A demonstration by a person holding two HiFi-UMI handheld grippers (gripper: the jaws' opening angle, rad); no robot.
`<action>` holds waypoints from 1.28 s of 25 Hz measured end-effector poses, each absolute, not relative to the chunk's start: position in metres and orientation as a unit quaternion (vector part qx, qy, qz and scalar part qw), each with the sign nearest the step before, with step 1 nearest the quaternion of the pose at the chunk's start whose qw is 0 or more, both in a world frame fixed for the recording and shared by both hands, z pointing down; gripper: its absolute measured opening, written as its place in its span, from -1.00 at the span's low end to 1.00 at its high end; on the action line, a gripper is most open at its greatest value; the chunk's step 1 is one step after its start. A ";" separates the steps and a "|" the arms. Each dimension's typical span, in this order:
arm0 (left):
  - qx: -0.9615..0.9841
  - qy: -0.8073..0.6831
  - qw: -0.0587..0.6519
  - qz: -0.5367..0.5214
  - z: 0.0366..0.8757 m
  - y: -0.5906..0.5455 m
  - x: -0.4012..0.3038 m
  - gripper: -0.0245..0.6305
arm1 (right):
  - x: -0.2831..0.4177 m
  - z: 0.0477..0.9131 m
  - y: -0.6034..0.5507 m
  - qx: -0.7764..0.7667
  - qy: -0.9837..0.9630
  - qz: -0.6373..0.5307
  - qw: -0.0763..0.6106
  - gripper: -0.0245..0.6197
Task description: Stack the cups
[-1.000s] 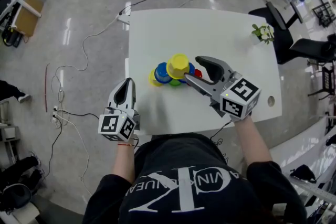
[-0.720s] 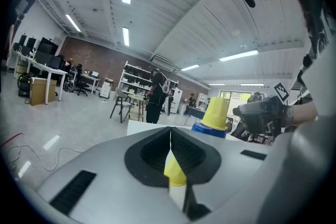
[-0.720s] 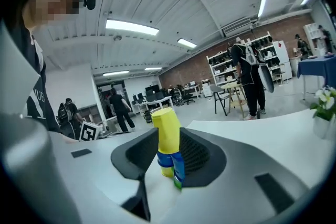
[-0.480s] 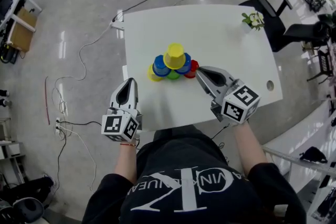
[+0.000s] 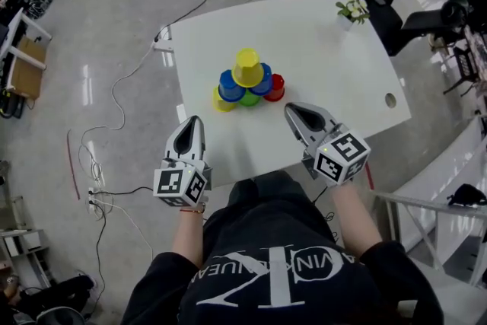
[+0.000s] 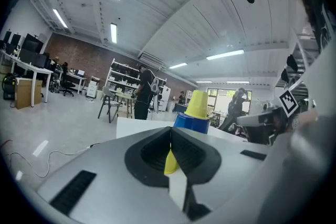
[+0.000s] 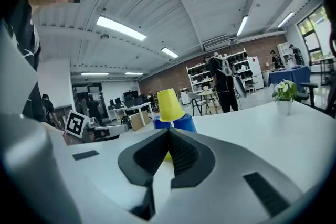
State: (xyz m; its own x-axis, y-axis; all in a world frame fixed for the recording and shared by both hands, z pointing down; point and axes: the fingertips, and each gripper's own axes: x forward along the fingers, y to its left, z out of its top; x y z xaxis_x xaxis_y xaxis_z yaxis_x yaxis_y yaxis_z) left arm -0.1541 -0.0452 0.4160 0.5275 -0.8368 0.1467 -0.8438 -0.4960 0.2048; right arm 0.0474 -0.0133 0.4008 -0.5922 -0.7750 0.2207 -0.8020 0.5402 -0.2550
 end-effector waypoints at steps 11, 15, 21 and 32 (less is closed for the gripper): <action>0.859 -0.499 0.113 0.007 0.405 -0.033 -0.154 -0.91 | 0.048 0.406 -0.003 0.464 -0.875 0.130 0.053 -0.90; 0.850 -0.515 0.111 0.005 0.399 -0.024 -0.156 -0.91 | 0.050 0.402 -0.001 0.453 -0.880 0.128 0.056 -0.90; 0.838 -0.534 0.115 0.002 0.402 -0.006 -0.151 -0.91 | 0.055 0.400 0.002 0.437 -0.889 0.120 0.063 -0.90; 0.818 -0.568 0.091 -0.002 0.386 0.014 -0.158 -0.91 | 0.055 0.390 0.011 0.414 -0.901 0.120 0.043 -0.90</action>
